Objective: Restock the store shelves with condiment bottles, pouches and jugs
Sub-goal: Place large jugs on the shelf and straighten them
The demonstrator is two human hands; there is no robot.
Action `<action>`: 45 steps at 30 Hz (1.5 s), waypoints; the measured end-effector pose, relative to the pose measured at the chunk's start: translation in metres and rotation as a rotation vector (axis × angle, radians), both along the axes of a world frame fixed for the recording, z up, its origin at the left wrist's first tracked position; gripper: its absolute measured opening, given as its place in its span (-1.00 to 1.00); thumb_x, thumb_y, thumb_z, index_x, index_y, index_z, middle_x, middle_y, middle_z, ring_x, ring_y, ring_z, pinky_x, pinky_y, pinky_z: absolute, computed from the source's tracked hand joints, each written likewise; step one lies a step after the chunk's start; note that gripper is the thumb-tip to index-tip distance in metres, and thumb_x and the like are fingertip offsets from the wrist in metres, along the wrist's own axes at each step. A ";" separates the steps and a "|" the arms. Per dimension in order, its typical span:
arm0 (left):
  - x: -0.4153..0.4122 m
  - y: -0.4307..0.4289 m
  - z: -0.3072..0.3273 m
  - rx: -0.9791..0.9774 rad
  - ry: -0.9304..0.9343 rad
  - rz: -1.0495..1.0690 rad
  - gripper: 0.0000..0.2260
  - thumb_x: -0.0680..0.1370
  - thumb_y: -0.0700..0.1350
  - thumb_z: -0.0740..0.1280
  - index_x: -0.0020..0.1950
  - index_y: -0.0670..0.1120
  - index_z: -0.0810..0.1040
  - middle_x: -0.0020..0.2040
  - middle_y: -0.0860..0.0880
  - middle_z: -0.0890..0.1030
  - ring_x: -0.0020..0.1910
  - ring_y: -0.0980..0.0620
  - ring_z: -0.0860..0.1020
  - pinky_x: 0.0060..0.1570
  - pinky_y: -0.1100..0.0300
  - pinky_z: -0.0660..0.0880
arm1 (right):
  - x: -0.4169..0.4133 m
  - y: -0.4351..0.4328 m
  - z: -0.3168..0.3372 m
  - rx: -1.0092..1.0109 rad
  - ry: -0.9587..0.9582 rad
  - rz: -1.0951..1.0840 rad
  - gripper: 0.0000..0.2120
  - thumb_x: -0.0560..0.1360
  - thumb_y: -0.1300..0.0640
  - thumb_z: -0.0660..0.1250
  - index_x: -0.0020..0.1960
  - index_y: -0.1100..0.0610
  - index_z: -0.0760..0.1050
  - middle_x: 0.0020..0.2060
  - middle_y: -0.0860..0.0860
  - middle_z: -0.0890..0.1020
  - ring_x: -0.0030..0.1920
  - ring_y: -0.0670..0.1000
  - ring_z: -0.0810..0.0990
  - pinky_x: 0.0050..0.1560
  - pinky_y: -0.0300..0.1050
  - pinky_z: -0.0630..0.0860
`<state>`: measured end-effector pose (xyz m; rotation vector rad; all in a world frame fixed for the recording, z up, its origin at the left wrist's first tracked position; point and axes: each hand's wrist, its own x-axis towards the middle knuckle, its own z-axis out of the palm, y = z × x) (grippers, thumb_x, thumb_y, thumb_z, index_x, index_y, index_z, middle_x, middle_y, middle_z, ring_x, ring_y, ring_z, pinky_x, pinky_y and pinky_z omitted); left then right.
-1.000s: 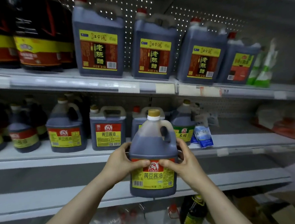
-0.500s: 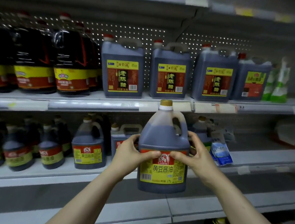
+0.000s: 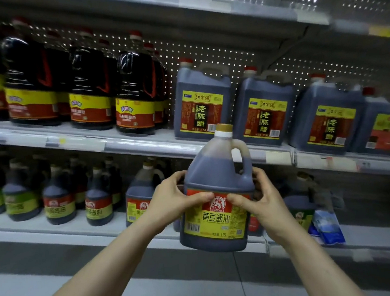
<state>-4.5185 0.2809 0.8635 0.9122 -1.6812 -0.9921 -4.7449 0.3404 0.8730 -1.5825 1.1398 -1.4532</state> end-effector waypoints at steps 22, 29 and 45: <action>0.071 -0.058 -0.129 0.279 -0.145 -0.110 -0.17 0.20 -0.03 0.69 0.40 0.00 0.41 0.17 0.09 0.64 0.14 0.12 0.62 0.11 0.04 0.62 | 0.071 -0.036 -0.121 0.226 0.134 -0.114 -0.31 0.16 0.02 0.70 0.18 -0.21 0.46 0.13 -0.08 0.68 0.14 -0.01 0.67 0.05 0.09 0.67; 0.078 -0.067 -0.143 0.298 -0.119 -0.047 -0.23 0.21 -0.10 0.69 0.35 0.04 0.45 0.16 0.13 0.64 0.13 0.12 0.62 0.09 0.01 0.62 | 0.076 -0.058 -0.131 0.269 0.177 -0.072 -0.24 0.18 0.08 0.69 0.27 -0.18 0.43 0.17 -0.12 0.66 0.16 -0.08 0.65 0.03 -0.02 0.67; 0.158 -0.113 -0.117 0.077 -0.220 0.227 -0.23 0.23 -0.10 0.68 0.37 -0.08 0.43 0.18 0.04 0.62 0.16 0.09 0.59 0.11 0.14 0.59 | 0.155 -0.148 -0.122 0.147 0.280 0.014 -0.27 0.32 0.11 0.65 0.12 -0.52 0.32 0.09 -0.54 0.53 0.10 -0.47 0.50 -0.04 -0.42 0.55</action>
